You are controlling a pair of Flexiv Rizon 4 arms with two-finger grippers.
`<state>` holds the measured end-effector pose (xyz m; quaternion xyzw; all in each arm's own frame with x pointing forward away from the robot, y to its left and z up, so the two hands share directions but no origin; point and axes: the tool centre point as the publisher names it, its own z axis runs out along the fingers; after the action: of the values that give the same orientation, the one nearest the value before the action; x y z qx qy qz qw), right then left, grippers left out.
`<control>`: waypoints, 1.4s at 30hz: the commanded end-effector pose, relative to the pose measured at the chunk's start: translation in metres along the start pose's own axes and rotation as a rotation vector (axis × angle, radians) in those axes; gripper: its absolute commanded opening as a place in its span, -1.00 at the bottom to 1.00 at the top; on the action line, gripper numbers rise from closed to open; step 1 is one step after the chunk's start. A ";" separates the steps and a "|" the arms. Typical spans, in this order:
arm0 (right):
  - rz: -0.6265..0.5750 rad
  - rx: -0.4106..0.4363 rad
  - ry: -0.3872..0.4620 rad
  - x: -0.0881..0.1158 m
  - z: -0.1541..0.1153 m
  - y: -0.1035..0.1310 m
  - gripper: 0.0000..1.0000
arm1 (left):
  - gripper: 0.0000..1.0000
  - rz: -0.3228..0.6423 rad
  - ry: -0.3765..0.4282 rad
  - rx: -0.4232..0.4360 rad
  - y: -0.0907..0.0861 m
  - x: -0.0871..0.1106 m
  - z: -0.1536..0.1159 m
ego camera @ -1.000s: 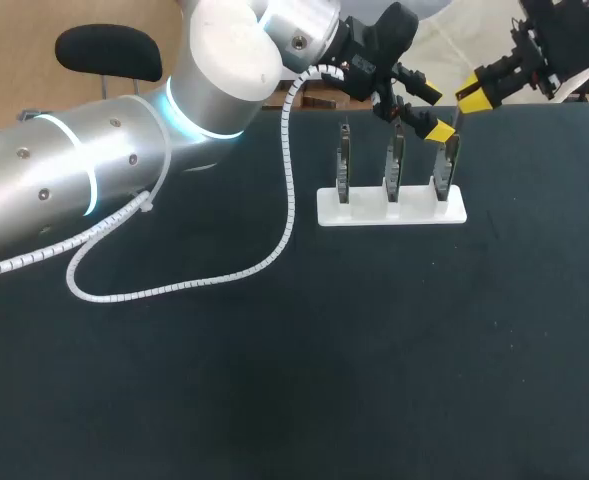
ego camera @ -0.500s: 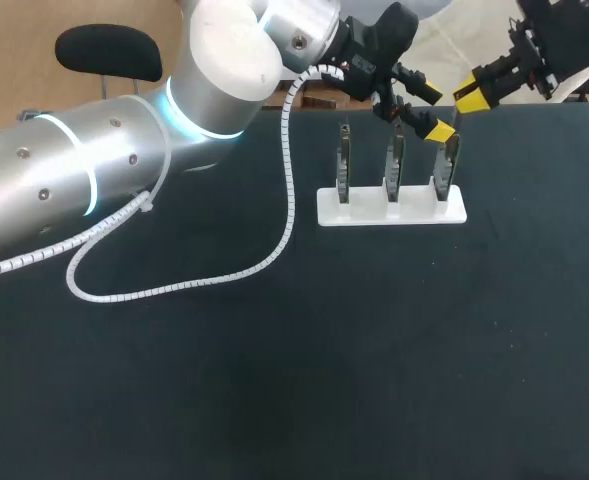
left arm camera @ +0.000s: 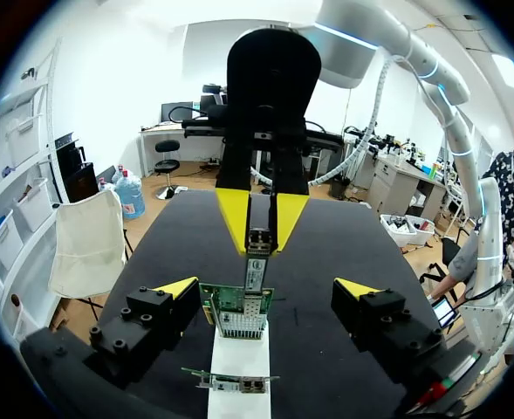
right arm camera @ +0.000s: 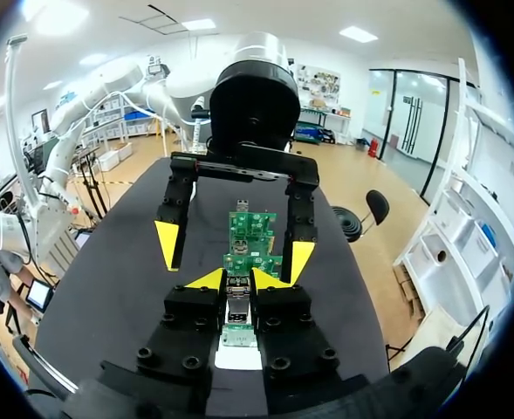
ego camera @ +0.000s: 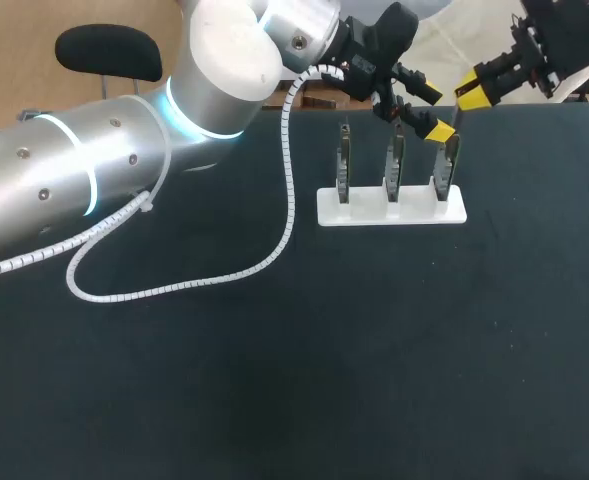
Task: Pick up the optical module with the left hand, and insert it into the network port with the right hand.
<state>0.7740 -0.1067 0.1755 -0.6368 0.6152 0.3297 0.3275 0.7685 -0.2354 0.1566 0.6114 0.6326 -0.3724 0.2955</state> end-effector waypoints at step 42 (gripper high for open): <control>-0.014 0.009 0.016 0.005 0.004 0.005 -1.00 | 1.00 -0.001 0.004 0.003 0.002 -0.001 0.000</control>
<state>0.7712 -0.1068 0.1701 -0.6433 0.6138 0.3211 0.3260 0.7685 -0.2354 0.1565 0.6114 0.6325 -0.3725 0.2955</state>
